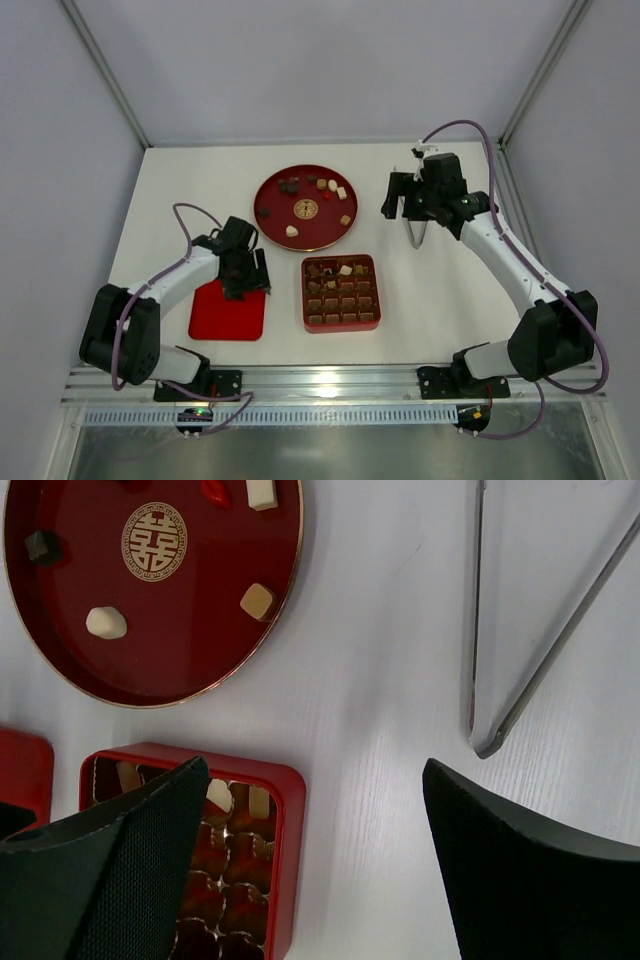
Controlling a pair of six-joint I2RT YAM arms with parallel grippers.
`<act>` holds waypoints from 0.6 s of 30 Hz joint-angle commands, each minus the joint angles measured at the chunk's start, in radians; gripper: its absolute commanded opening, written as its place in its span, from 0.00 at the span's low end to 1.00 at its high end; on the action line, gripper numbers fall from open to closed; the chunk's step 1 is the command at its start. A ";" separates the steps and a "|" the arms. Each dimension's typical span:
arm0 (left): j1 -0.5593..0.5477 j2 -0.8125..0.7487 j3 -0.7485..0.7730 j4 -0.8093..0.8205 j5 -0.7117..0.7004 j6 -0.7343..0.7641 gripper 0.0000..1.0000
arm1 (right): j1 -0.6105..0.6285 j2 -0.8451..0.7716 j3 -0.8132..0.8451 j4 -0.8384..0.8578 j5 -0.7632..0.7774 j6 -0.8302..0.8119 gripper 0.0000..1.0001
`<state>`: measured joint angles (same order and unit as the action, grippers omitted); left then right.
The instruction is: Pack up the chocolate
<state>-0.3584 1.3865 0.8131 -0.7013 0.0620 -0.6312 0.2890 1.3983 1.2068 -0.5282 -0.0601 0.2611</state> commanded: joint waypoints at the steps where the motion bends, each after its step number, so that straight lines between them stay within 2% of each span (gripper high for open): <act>1: -0.078 0.045 -0.011 0.092 -0.027 -0.076 0.68 | 0.033 -0.061 -0.018 0.057 -0.012 0.004 0.88; 3: -0.102 0.066 -0.003 0.092 -0.053 -0.081 0.65 | 0.044 -0.076 -0.023 0.057 -0.014 0.001 0.87; 4: -0.109 0.083 -0.003 0.091 -0.086 -0.085 0.58 | 0.047 -0.081 -0.030 0.062 -0.015 0.001 0.87; 10: -0.111 0.095 -0.020 0.083 -0.172 -0.085 0.39 | 0.062 -0.130 -0.068 0.076 -0.029 0.003 0.87; 14: -0.114 0.109 -0.028 0.094 -0.179 -0.082 0.36 | 0.070 -0.150 -0.076 0.077 -0.032 0.006 0.87; 18: -0.134 0.129 -0.032 0.106 -0.186 -0.076 0.29 | 0.076 -0.163 -0.087 0.080 -0.032 0.004 0.87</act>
<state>-0.4789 1.4879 0.7956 -0.6281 -0.0765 -0.7036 0.3546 1.2732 1.1282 -0.4919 -0.0853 0.2634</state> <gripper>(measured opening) 0.303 0.871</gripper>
